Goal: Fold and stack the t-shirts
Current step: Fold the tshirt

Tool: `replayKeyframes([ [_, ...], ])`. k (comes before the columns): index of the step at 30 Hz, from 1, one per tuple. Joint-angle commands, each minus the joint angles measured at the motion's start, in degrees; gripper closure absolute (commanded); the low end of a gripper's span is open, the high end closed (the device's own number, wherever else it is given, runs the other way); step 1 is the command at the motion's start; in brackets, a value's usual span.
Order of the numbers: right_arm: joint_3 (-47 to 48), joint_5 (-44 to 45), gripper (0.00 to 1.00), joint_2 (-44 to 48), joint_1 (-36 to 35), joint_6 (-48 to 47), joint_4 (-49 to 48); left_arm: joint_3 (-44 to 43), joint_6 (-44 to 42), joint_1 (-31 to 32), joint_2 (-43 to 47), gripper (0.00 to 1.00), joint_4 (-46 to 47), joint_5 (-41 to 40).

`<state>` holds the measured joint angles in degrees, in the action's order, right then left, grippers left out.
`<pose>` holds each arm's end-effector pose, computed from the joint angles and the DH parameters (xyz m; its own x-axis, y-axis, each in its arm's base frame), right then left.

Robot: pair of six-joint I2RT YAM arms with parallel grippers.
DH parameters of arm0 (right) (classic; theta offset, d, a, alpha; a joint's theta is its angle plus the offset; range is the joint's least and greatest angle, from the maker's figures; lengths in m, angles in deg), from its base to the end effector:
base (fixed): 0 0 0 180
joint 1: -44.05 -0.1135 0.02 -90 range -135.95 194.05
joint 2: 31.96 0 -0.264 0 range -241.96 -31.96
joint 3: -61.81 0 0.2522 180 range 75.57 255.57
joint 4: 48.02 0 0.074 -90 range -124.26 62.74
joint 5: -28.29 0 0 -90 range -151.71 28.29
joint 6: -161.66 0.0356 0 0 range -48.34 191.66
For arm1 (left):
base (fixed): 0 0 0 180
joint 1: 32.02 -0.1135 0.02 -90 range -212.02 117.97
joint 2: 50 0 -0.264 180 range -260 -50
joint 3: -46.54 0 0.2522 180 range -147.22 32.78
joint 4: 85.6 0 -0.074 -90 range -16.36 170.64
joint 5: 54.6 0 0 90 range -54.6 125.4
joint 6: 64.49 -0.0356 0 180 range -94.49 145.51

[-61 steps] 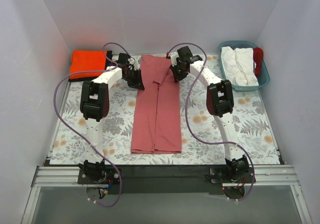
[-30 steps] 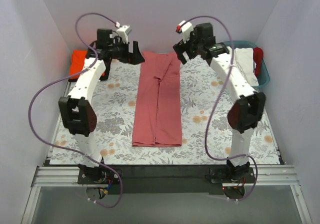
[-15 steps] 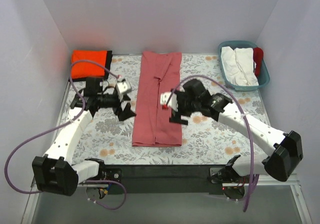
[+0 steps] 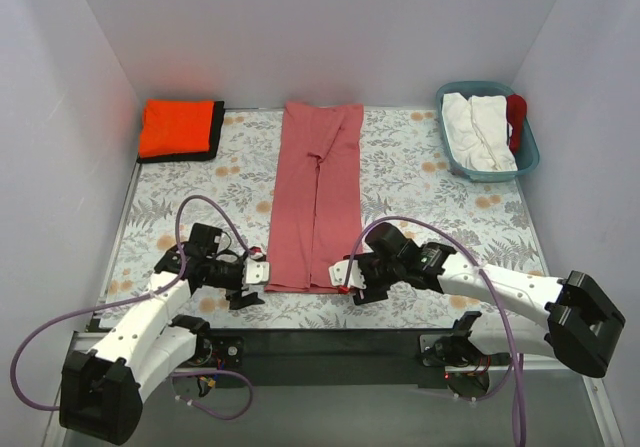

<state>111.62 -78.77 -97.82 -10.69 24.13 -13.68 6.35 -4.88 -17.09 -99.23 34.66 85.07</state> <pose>0.1204 0.1883 0.2015 0.3552 -0.7192 -0.5972 -0.9280 -0.1945 -0.3177 0.1204 -0.0602 0.1833 -0.5577 0.4876 -0.6717 0.8295 0.3566 -0.4299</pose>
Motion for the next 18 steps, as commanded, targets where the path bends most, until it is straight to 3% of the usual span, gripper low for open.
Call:
replayKeyframes([
  [1, -1.51, -2.80, 0.35, -1.28, -0.81, -2.31, -7.82, 0.51, -1.52, 1.49, -1.74, 0.33, 4.92, -0.36],
  [12, -3.27, -2.10, 0.38, -9.01, -0.81, -0.37, -11.35, 2.00, 1.48, 4.66, -5.08, 0.34, 10.64, -1.77],
  [18, -4.15, -1.31, 0.56, -11.56, -0.81, -0.37, -11.52, 3.67, -0.45, 5.89, -5.78, 0.36, 11.78, -3.70],
])
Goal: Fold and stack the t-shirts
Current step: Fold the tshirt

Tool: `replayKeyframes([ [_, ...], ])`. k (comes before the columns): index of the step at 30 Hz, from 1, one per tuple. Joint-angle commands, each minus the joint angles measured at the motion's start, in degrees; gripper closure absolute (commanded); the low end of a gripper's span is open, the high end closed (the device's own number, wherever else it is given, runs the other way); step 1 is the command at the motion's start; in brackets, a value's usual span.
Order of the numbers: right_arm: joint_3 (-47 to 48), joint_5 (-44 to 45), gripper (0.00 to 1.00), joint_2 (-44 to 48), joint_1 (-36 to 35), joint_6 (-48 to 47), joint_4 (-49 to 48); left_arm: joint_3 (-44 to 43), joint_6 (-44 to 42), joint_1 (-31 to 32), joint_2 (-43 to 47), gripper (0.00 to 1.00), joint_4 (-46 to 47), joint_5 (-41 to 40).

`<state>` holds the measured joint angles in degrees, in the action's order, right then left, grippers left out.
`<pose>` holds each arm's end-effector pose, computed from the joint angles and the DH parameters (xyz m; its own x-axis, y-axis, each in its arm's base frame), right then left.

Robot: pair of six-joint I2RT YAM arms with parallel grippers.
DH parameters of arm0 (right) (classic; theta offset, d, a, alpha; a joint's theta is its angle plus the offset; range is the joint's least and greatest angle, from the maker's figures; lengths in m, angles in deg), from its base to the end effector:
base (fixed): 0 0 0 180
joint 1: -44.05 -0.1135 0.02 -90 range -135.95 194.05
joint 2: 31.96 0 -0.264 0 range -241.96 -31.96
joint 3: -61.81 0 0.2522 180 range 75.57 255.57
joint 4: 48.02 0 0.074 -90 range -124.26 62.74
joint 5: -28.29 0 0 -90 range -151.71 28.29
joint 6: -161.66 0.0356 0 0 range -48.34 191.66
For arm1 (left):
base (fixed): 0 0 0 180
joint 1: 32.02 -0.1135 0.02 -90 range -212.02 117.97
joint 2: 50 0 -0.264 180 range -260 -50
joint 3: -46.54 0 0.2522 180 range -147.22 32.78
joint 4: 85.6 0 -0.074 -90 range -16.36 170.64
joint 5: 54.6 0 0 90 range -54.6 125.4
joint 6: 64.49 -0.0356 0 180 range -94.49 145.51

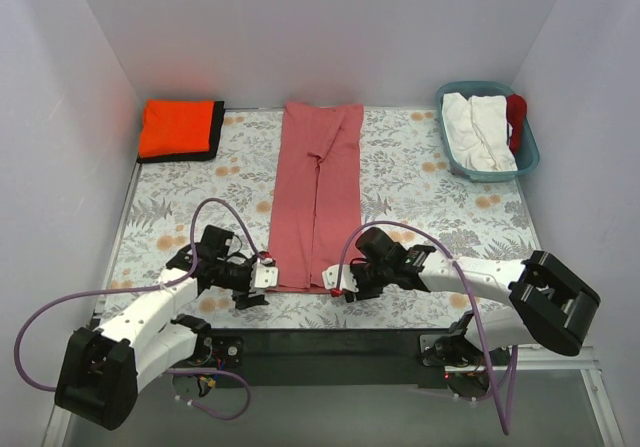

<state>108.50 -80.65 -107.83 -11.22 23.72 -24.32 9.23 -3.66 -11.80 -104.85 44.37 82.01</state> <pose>0.1276 0.2044 0.1607 0.3557 -0.7196 -0.5964 -0.9328 -0.2334 -0.2747 0.1281 -0.0748 0.1623 -0.5148 0.5464 -0.6606 0.8573 0.3235 -0.4006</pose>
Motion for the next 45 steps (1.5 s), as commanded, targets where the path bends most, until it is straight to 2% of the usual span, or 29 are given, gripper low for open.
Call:
replayKeyframes([
  [1, -1.02, 1.53, 0.57, -1.99, -0.19, 0.04, -0.97, 0.87, -1.86, 0.86, -0.43, 0.36, 2.60, -1.08],
  [11, -1.29, 4.26, 0.73, -4.28, 0.51, -0.13, -1.41, 0.35, -0.18, 2.09, -6.67, 0.41, 9.73, -5.12],
  [14, -1.20, 4.44, 0.84, -4.54, 0.68, 0.13, -1.50, 1.49, -1.42, 3.41, -8.34, 0.43, 11.04, -7.40],
  [15, -1.02, 4.44, 0.97, -4.72, 0.69, 0.30, -1.50, 1.93, -1.50, 3.59, -8.78, 0.44, 11.57, -8.89],
  [17, -0.85, 5.14, 0.99, -5.16, 0.69, 0.83, -1.58, 2.37, -1.77, 4.11, -10.54, 0.49, 11.66, -10.13],
  [18, -0.85, 5.23, 0.99, -5.33, 0.69, 0.92, -1.58, 2.54, -1.94, 4.55, -10.98, 0.53, 11.75, -10.66],
  [22, -0.24, 5.58, 0.99, -5.51, 0.69, 1.36, -1.58, 2.46, -2.38, 5.08, -11.77, 0.85, 11.92, -12.33],
  [24, 0.20, 5.75, 0.99, -5.51, 0.69, 1.97, -1.50, 2.46, -2.47, 5.43, -11.68, 0.92, 12.19, -12.95],
  [25, 0.47, 6.19, 0.99, -5.51, 0.69, 2.24, -1.32, 2.28, -1.95, 5.61, -11.68, 0.99, 12.28, -13.03],
  [29, 3.80, 6.90, 0.99, -4.46, 0.69, 3.47, 0.52, -1.75, 4.01, 5.52, -11.51, 1.00, 13.07, -12.25],
  [37, 10.31, 5.49, 0.99, 2.82, 2.35, 5.67, 8.34, -16.86, 11.14, 5.61, -10.02, 1.00, 1.92, -5.39],
  [45, 11.10, 2.68, 0.99, 10.48, 0.52, 6.81, 15.02, -17.14, 9.66, 6.31, -2.38, 1.00, -6.43, -3.81],
])
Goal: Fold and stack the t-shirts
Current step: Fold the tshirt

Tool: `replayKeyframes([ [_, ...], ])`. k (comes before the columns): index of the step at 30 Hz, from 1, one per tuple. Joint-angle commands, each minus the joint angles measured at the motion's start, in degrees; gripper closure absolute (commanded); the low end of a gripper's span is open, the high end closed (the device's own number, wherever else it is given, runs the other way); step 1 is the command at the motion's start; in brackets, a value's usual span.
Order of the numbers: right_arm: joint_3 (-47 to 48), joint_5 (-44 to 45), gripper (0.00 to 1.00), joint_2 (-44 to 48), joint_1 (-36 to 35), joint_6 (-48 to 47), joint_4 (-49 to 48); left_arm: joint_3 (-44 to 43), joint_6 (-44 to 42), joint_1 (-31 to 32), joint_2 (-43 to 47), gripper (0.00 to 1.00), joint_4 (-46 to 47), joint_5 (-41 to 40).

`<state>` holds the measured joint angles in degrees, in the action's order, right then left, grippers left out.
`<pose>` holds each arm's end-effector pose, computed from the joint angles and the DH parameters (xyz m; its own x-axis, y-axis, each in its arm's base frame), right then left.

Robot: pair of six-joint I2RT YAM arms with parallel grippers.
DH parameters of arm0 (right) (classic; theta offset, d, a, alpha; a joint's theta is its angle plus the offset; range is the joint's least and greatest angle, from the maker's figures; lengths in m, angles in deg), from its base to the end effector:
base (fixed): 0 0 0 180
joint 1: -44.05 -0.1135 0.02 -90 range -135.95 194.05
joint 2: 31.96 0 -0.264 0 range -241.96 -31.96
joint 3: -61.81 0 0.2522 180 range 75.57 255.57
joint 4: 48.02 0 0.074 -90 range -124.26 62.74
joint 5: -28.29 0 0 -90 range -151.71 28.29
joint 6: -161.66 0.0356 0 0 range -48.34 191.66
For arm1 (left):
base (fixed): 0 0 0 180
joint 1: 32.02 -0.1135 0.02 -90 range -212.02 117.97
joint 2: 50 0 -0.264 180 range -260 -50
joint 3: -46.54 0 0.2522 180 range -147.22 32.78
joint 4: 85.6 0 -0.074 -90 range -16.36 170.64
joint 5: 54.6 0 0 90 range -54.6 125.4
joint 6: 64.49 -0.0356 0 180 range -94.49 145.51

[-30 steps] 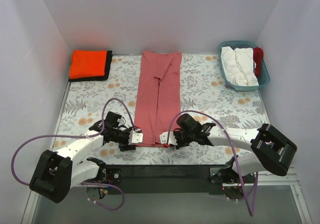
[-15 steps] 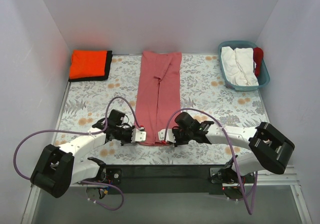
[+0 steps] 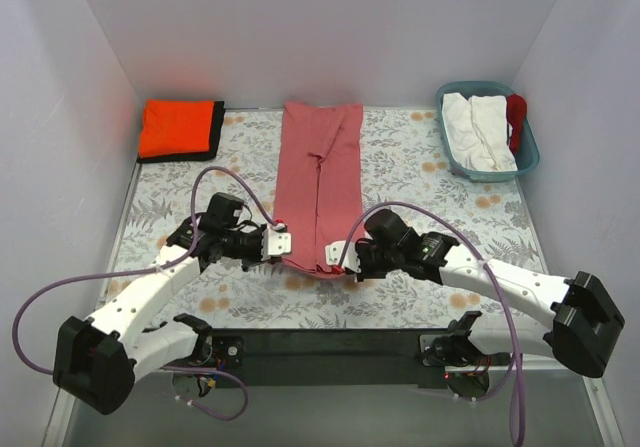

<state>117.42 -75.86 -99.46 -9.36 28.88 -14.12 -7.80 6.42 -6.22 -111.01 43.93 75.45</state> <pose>0.1369 0.1990 0.2277 0.2842 -0.7220 -0.6308 -0.9362 -0.0671 -0.3450 0.1678 -0.1066 0.2301 -0.5029 0.5212 -0.6895 0.8592 0.3881 -0.3333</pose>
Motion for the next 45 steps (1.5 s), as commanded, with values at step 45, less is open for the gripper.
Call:
replayKeyframes([
  [45, 36.99, -11.60, 0.99, -38.84, 26.86, -21.46, 0.78, -40.01, -3.41, -13.85, -48.41, 1.00, 9.55, 3.19],
])
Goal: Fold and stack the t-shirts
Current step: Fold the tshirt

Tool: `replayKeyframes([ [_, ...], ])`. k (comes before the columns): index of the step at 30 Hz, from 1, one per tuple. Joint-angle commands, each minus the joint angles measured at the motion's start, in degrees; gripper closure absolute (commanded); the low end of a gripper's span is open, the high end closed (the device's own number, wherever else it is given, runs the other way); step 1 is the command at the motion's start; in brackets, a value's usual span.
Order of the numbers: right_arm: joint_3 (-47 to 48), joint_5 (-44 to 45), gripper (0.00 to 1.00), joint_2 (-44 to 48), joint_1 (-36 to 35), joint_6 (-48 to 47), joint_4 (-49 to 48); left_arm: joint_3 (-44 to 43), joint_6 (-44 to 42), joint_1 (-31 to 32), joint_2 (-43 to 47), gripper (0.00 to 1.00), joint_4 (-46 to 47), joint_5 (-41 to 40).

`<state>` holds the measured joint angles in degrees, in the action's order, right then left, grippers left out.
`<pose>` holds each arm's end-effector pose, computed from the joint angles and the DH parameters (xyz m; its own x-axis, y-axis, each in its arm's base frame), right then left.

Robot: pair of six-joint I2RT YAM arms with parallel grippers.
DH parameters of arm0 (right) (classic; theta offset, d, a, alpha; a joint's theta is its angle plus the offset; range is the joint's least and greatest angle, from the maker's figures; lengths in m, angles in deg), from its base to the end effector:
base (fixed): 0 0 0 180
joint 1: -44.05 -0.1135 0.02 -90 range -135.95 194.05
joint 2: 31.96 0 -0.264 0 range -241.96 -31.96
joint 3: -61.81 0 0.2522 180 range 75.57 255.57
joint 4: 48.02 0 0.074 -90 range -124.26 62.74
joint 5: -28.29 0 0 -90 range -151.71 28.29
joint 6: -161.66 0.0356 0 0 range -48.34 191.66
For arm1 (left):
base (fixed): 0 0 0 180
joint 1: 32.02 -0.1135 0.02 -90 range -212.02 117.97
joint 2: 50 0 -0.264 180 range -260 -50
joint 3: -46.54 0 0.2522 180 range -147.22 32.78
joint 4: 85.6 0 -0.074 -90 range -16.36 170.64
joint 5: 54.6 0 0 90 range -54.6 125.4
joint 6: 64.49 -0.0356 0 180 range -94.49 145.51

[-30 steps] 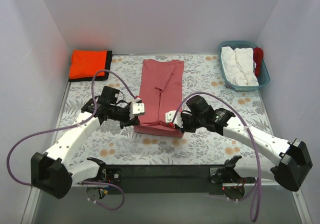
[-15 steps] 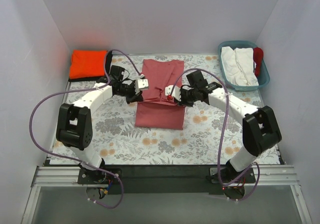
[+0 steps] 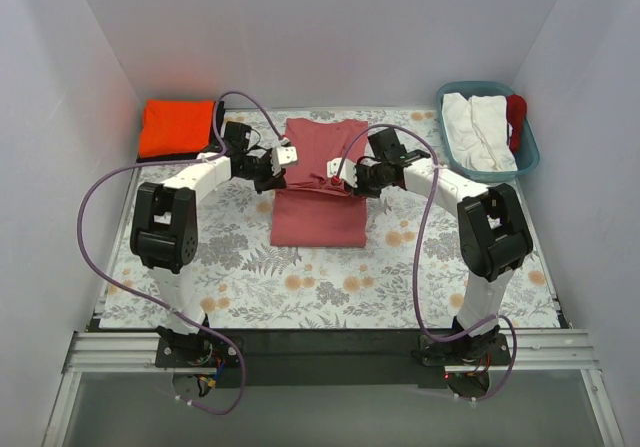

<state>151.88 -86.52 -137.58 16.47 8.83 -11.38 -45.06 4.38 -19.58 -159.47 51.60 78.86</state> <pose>0.3469 0.1981 0.2161 0.2570 -0.7768 -0.5749 -0.9190 -0.0124 -0.3940 0.3823 -0.1094 0.1980 -0.6191 0.4045 -0.6731 0.7596 0.5258 -0.3828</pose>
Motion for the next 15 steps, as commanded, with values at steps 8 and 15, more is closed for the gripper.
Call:
replayKeyframes([
  [8, 4.28, -0.32, 0.99, -3.53, 1.73, -1.51, -3.80, -4.42, -1.37, -0.67, -2.59, 1.00, 2.85, -1.01],
  [15, 4.99, 0.82, 0.99, -5.73, 1.91, -1.42, -5.12, -4.07, -0.50, -0.93, -3.64, 1.00, 5.92, -2.77],
])
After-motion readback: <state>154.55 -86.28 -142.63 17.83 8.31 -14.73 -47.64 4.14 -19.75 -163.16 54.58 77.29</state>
